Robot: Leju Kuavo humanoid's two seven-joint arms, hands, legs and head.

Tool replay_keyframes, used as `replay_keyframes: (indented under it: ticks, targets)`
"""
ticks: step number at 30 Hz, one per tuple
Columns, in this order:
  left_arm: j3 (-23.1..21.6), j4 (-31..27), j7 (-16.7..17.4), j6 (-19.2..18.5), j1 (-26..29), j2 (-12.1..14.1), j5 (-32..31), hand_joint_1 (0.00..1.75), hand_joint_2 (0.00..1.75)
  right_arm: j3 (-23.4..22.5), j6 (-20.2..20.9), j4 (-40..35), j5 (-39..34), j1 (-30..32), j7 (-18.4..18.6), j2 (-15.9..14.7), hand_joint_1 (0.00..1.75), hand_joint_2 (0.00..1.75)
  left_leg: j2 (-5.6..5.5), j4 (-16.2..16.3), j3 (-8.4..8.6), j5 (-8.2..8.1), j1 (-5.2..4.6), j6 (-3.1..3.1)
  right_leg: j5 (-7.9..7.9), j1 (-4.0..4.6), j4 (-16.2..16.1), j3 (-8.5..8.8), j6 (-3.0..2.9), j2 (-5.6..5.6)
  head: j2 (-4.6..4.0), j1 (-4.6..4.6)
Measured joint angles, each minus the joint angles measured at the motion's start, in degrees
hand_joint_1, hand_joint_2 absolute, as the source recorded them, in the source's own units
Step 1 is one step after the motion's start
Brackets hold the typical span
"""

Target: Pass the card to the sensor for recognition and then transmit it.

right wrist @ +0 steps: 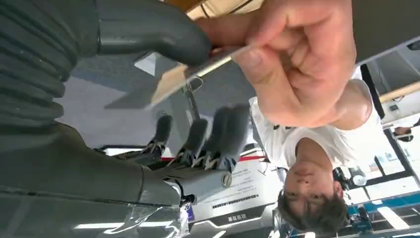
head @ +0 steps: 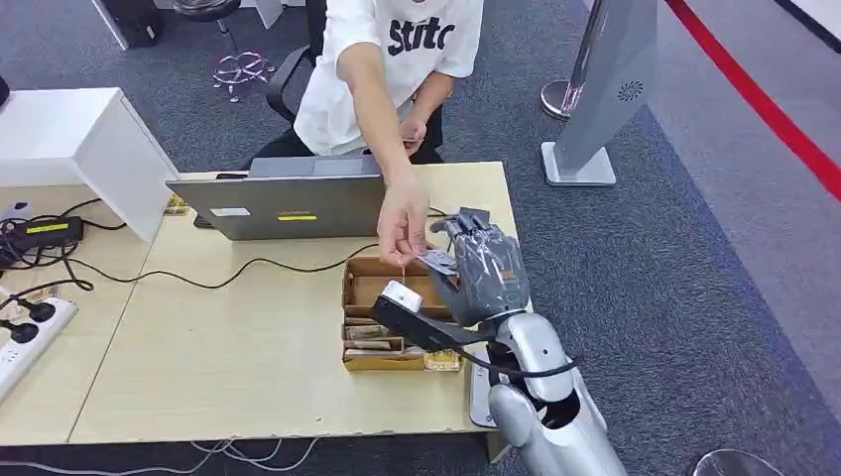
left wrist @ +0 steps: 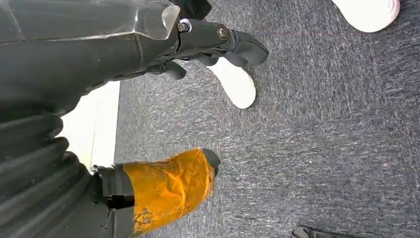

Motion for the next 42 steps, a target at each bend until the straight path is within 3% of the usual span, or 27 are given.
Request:
replay_keyframes:
  ticks: [7,12,24,34,42]
  targets:
    - [0.0,0.0,0.0,0.02,0.0,0.0,0.31,0.0,1.75,-0.24,0.68,-0.7,-2.1,1.55,-1.2,-0.15,1.75,1.75,0.0,0.01,0.01,0.0,-0.01,0.0,0.0,0.0,0.0,0.0,0.0,-0.01,0.0,0.0]
    - [0.0,0.0,0.02,0.02,0.18,0.0,1.29,0.0,1.75,-1.12,0.52,-5.53,-6.1,7.3,-4.46,-0.83,1.75,1.75,-0.01,0.0,-0.02,-0.1,-0.01,-0.01,-0.05,0.0,-0.02,-0.02,0.01,-0.01,0.0,-0.02]
    - [0.0,0.0,0.2,0.04,0.25,0.0,1.81,0.0,1.75,-1.88,0.13,-9.9,-7.14,11.43,-5.44,-1.84,1.75,1.75,0.01,0.01,0.02,-0.06,0.0,-0.04,-0.04,0.0,-0.01,-0.03,0.0,0.0,0.0,-0.02]
    - [1.07,-0.07,0.31,0.11,0.64,-0.07,4.61,0.0,1.75,-8.7,-2.36,-19.28,-14.23,27.58,-9.27,-1.84,1.75,1.75,-0.1,0.01,-0.03,-0.24,-0.02,0.0,-0.21,-0.01,-0.03,-0.01,0.01,-0.14,0.0,-0.02]
    - [1.51,-0.09,0.39,0.26,0.62,-0.33,4.83,0.0,1.75,-13.18,-2.34,-15.08,-19.0,32.13,-9.71,-1.79,1.75,1.75,-0.09,0.0,0.01,-0.24,-0.02,0.02,-0.21,-0.01,-0.03,0.05,0.01,-0.14,0.0,0.0]
